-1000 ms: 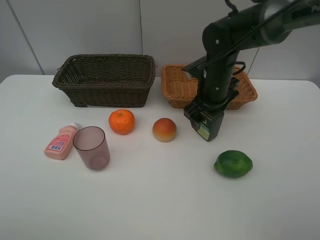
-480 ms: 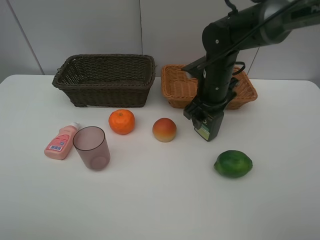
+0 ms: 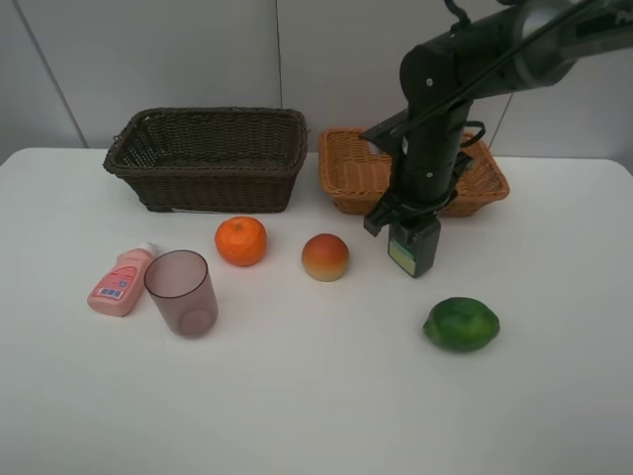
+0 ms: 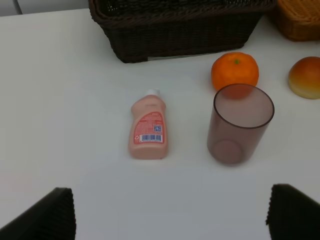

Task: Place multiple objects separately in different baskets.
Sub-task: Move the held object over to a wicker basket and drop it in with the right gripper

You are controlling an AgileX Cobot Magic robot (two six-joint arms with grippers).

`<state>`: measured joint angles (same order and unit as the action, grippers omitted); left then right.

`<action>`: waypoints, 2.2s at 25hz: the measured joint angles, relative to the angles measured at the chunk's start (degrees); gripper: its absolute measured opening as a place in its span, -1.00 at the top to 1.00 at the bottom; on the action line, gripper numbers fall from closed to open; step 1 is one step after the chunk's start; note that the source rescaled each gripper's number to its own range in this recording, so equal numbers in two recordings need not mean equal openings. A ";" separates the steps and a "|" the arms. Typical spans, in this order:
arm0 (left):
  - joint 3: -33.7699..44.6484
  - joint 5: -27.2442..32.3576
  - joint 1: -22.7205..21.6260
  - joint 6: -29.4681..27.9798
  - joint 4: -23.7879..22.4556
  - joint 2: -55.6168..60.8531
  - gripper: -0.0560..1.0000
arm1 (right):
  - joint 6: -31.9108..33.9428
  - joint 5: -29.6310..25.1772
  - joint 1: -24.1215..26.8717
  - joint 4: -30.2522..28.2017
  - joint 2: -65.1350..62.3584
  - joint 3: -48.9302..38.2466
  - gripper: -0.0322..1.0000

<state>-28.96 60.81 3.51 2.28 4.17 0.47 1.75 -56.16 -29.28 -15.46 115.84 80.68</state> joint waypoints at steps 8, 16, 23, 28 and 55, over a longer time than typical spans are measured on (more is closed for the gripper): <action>0.00 0.00 0.00 0.00 0.00 0.00 -0.98 | 0.00 0.00 0.00 0.00 0.00 0.00 0.90; 0.00 0.00 0.00 0.00 0.00 0.00 -0.98 | 0.00 -1.03 0.00 0.05 -1.97 0.00 0.91; 0.00 0.00 0.00 0.00 0.00 0.00 -0.98 | 0.00 -5.49 0.00 0.10 -10.65 0.00 0.91; 0.00 0.00 0.00 0.00 0.00 0.00 -0.98 | 0.00 -6.25 0.00 0.26 -16.26 0.78 0.91; 0.00 0.00 0.00 0.00 0.00 0.00 -0.98 | 0.00 -0.04 -7.98 14.82 10.64 47.70 0.91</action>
<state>-28.96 60.81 3.51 2.28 4.17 0.47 1.75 -56.20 -37.26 -0.64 126.48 128.39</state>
